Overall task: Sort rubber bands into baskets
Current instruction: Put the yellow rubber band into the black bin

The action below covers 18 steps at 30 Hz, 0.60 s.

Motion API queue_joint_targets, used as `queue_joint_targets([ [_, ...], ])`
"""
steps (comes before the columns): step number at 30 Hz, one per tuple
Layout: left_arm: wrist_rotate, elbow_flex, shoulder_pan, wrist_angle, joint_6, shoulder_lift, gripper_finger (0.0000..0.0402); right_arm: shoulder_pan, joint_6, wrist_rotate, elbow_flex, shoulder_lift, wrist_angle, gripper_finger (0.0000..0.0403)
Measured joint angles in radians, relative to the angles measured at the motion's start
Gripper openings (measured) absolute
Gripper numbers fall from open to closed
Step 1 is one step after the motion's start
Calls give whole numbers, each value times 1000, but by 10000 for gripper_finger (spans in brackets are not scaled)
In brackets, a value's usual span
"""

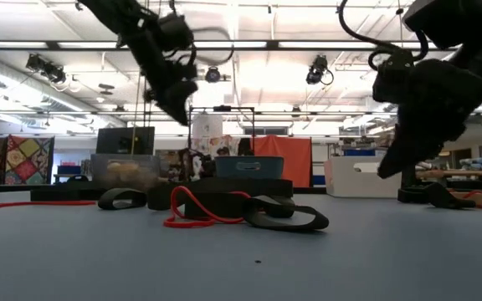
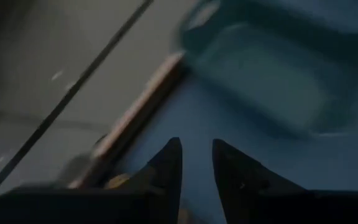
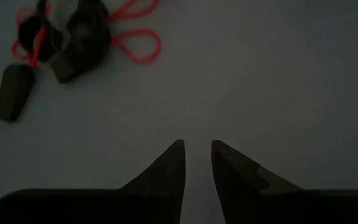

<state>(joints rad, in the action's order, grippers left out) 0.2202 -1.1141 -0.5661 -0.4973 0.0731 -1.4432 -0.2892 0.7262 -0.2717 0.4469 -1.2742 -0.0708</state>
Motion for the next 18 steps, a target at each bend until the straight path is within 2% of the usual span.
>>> queue_joint_targets([
  [3,-32,18,85,55,-5,-3,94,0,12,2,11,5,-110,86],
  [10,-34,94,283,312,-87,-11,94,1,128,-96,145,51,-574,83],
  [14,-35,157,380,485,-114,-16,94,-19,193,-63,197,79,-730,83],
  [18,-35,226,462,615,-156,-26,94,-57,291,13,201,91,-853,83],
])
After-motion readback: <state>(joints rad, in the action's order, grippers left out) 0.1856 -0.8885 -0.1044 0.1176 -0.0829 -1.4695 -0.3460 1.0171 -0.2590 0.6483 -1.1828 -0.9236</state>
